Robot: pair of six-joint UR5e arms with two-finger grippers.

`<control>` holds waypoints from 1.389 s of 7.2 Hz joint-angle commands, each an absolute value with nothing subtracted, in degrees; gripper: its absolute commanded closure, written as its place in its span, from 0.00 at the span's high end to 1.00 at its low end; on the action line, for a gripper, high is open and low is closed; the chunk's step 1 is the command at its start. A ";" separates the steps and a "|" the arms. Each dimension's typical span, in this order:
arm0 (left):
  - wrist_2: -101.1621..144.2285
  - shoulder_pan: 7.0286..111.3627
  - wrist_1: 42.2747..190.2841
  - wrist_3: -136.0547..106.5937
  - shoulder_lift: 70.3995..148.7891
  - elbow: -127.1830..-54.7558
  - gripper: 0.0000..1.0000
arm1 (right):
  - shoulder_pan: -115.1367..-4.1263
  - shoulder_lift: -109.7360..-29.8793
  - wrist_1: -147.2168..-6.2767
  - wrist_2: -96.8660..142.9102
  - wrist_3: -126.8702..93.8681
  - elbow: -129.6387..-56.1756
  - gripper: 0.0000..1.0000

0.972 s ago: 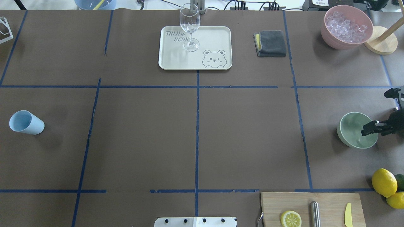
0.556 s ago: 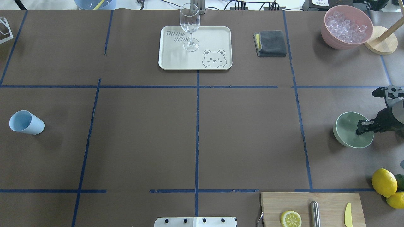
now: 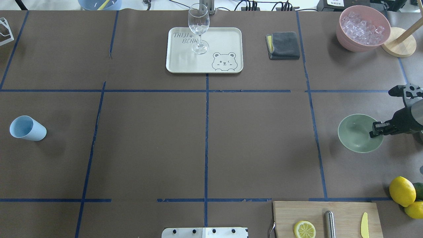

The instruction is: Pour ice into bowl

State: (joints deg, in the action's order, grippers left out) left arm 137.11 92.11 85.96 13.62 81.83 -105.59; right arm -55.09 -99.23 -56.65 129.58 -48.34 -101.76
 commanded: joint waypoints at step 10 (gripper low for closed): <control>137.46 89.66 88.50 14.06 82.00 -104.51 1.00 | -17.15 -43.23 -59.24 93.01 -111.16 -84.01 0.00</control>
State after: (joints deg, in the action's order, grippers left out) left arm 137.25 90.92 88.29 14.03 81.95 -104.88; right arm -19.55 -53.87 -57.63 97.97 -107.75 -93.48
